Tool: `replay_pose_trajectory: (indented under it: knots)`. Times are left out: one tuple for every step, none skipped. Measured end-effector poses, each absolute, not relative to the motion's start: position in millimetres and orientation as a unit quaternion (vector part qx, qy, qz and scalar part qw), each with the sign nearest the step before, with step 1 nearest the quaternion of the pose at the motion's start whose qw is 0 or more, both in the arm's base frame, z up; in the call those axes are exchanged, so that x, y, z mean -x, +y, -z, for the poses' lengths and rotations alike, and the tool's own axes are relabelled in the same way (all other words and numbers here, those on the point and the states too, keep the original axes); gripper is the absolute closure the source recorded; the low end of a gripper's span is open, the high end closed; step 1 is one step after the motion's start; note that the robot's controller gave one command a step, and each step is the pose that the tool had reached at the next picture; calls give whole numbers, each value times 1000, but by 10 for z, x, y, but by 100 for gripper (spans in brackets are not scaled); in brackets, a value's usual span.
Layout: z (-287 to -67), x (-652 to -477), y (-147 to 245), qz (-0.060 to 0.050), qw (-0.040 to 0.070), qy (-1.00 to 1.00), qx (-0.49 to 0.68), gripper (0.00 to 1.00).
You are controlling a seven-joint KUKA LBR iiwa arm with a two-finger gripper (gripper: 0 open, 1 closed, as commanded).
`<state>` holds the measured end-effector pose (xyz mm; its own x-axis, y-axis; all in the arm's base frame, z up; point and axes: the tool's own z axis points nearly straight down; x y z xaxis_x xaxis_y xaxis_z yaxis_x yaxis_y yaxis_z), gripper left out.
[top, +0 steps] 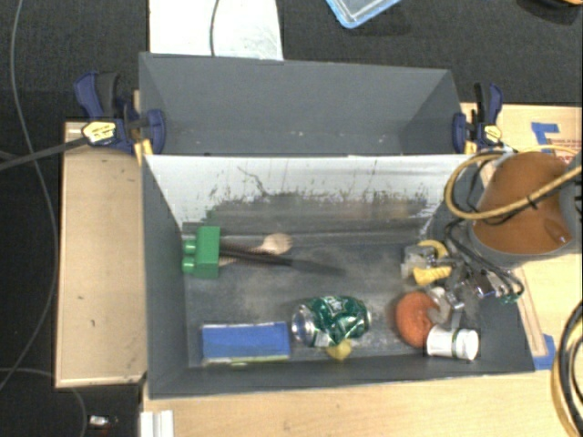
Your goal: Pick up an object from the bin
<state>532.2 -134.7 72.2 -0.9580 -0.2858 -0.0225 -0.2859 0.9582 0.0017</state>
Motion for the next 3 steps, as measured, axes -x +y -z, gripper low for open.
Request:
replay_pose_trajectory:
  knots:
    - [-739,-5239,-1483,0,17,986,165,0]
    - [-760,-4916,-1474,4,31,968,247,0]
    - [-715,-5060,-1502,4,24,953,302,100]
